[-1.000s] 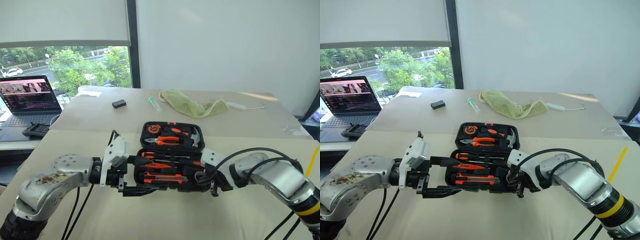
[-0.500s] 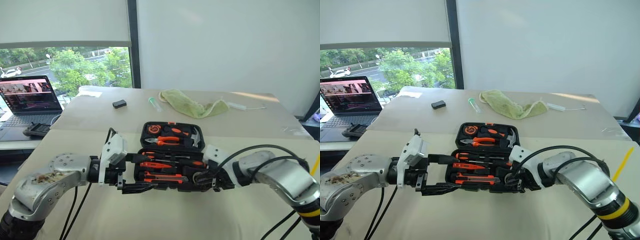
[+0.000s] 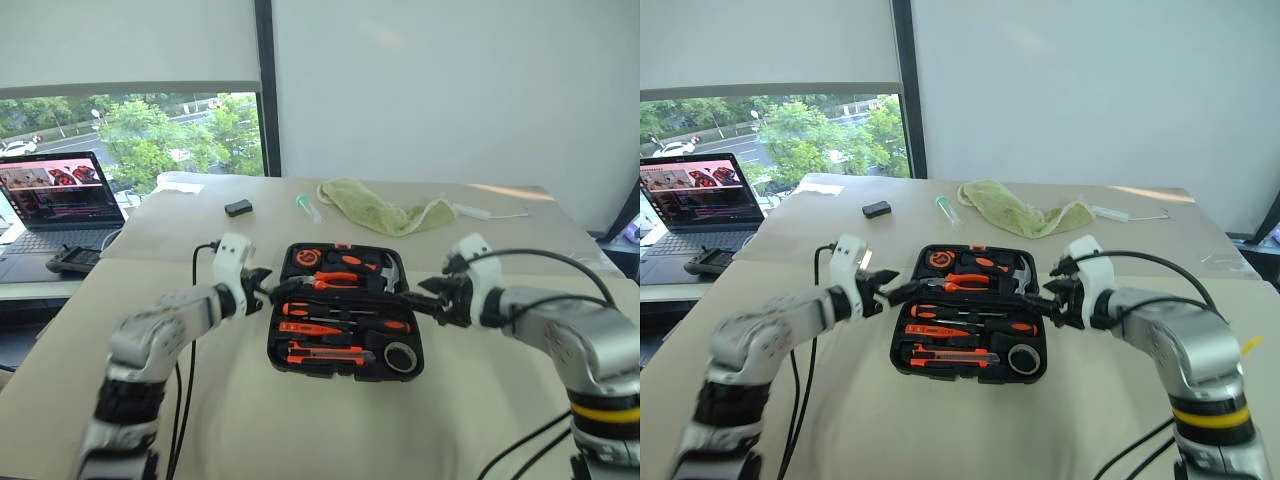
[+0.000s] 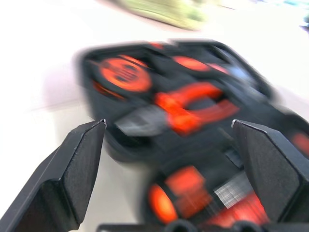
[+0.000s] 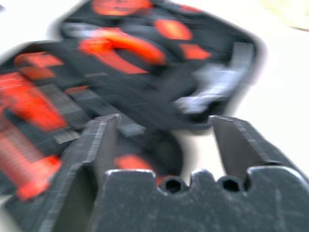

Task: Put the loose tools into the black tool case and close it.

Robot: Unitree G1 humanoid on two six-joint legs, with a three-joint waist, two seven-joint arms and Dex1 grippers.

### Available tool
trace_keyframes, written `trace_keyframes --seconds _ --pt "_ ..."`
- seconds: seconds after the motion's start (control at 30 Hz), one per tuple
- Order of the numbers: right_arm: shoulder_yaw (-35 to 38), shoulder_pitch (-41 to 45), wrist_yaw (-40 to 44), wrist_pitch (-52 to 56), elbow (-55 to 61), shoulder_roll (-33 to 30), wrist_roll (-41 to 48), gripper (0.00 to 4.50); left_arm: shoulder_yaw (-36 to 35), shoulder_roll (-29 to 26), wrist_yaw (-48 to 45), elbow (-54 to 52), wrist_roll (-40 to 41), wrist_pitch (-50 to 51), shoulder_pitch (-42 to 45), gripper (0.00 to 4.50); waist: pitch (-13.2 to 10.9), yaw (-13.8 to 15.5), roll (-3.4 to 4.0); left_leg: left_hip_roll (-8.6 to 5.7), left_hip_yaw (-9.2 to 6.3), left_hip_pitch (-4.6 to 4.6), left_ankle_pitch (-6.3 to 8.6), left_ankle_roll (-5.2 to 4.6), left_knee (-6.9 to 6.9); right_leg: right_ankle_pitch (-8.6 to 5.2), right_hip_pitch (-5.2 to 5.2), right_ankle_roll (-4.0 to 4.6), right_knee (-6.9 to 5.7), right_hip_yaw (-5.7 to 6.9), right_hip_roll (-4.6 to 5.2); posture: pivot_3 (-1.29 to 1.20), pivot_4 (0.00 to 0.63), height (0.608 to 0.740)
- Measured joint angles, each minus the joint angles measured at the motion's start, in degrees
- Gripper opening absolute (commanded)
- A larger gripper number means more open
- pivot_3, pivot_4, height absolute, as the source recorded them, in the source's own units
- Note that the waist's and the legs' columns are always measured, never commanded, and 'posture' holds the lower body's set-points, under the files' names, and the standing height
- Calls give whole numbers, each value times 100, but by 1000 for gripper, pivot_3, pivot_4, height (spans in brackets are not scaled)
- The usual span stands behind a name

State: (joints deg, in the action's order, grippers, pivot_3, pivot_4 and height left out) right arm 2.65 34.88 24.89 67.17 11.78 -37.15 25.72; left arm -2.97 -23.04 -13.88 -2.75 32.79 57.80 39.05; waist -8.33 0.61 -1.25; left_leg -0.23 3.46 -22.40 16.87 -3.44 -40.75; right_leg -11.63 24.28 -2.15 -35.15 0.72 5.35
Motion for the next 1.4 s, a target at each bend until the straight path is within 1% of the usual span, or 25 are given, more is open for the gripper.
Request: trace_keyframes --seconds 0.13,0.27,0.3,0.47,0.5,0.53,0.57,0.63,0.67,0.7,0.73,0.77,0.8,0.87,0.9,0.93,0.97,1.03,1.1,1.17,1.23,1.4 --pt "-172 342 -187 -117 -921 222 -323 4479 187 26 423 979 -587 245 678 4500 0 -30 0 3 3 -5 -15 26 13 0 6 0 -2 0 -9 0 150 740" --pt "-193 760 -242 -188 -1703 328 -504 4479 335 95 253 2286 -963 194 1273 4500 0 -60 0 3 4 -28 -16 27 13 -1 23 -4 0 5 -7 0 150 740" --pt "-206 904 -227 -246 -1913 361 -547 4479 404 136 150 2746 -1096 64 1472 4500 0 -65 0 1 3 -37 -16 27 13 -1 27 -5 7 10 -7 0 150 740" --pt "-273 1372 -88 -538 -2866 673 -703 4479 453 455 -148 4289 -1555 -702 2202 4500 0 -68 0 -2 4 -45 -16 27 12 0 30 -9 13 16 -5 0 150 740" --pt "-317 1437 -49 -584 -3022 710 -743 3974 452 499 -186 4464 -1618 -797 2291 3983 0 -64 1 -3 4 -43 -16 28 12 0 30 -9 10 16 -4 0 150 740" --pt "-443 1560 21 -709 -3331 761 -838 3689 436 544 -284 4730 -1696 -908 2409 3674 0 -57 1 -2 3 -43 -17 28 12 0 29 -10 9 17 -4 0 150 740" --pt "-473 1588 40 -751 -3429 790 -882 3372 426 567 -321 4792 -1701 -938 2432 3321 0 -50 1 -2 3 -44 -17 28 12 0 29 -10 8 17 -3 0 150 740" --pt "-592 1656 200 -952 -3689 842 -954 2800 395 635 -447 4989 -1731 -1018 2510 2755 0 -41 1 0 1 -42 -17 27 5 1 24 -11 4 17 -3 0 150 740" --pt "-641 1684 260 -995 -3739 853 -981 2400 391 651 -476 5022 -1746 -1024 2539 2328 1 -39 1 0 1 -42 -17 27 3 3 23 -14 3 17 -2 0 150 740" --pt "-691 1708 337 -1049 -3791 859 -1008 2031 386 675 -507 5042 -1757 -1010 2554 1993 1 -40 2 0 0 -39 -17 26 2 5 18 -17 2 16 -2 0 150 740" --pt "-698 1710 399 -1075 -3802 858 -1024 1788 374 686 -535 5044 -1759 -990 2553 1734 1 -43 2 1 0 -37 -16 25 1 6 15 -18 2 15 -1 0 150 740" --pt "-694 1711 460 -1109 -3818 858 -1034 1469 360 695 -568 5038 -1759 -953 2553 1343 1 -54 2 2 0 -33 -15 23 1 7 11 -20 1 11 0 0 150 740" --pt "-687 1710 511 -1120 -3819 858 -1035 1250 325 696 -583 5010 -1764 -900 2553 926 2 -69 3 2 0 -31 -15 22 1 7 12 -20 -3 8 1 0 150 740" --pt "-667 1634 551 -1108 -3678 798 -1082 997 264 641 -574 4909 -1817 -810 2535 315 2 -91 4 5 -1 -28 -15 23 3 7 13 -20 -8 7 0 0 150 740" --pt "-674 1548 553 -1064 -3544 729 -1109 691 210 608 -587 4805 -1809 -709 2493 15 2 -108 4 7 -2 -27 -15 23 3 7 13 -19 -10 7 -1 0 150 740" --pt "-671 1425 586 -1008 -3332 735 -1094 257 157 602 -585 4619 -1800 -606 2413 0 3 -127 5 7 -1 -28 -15 24 6 7 17 -19 -10 4 0 0 150 740" --pt "-667 1360 582 -979 -3191 747 -1093 87 144 602 -564 4516 -1805 -556 2367 0 3 -132 6 7 -1 -29 -14 24 6 7 20 -19 -13 2 1 0 150 740" --pt "-467 1008 480 -694 -2491 750 -1006 87 5 598 -547 3795 -1701 -176 2044 0 3 -127 6 10 -5 -44 -15 26 10 7 40 -19 -18 1 4 0 150 740" --pt "-280 726 429 -491 -1983 755 -901 87 -87 573 -552 3241 -1620 90 1797 0 4 -128 7 5 -2 -78 -16 28 9 8 85 -19 -33 -5 8 0 150 740" --pt "-74 428 334 -291 -1457 835 -824 87 -144 532 -550 2630 -1546 360 1512 0 4 -128 7 -2 1 -91 -15 30 7 7 118 -19 -70 -6 14 0 150 740" --pt "107 19 245 -162 -857 886 -711 87 -181 475 -575 1914 -1440 665 1153 0 4 -129 7 -1 2 -92 -14 33 14 7 125 -19 -69 -1 11 0 150 740" --pt "338 -483 162 -96 -147 1026 -628 87 -249 369 -678 758 -1236 948 498 0 4 -128 7 -1 8 -94 -15 35 5 7 122 -19 -60 -3 8 0 150 740"
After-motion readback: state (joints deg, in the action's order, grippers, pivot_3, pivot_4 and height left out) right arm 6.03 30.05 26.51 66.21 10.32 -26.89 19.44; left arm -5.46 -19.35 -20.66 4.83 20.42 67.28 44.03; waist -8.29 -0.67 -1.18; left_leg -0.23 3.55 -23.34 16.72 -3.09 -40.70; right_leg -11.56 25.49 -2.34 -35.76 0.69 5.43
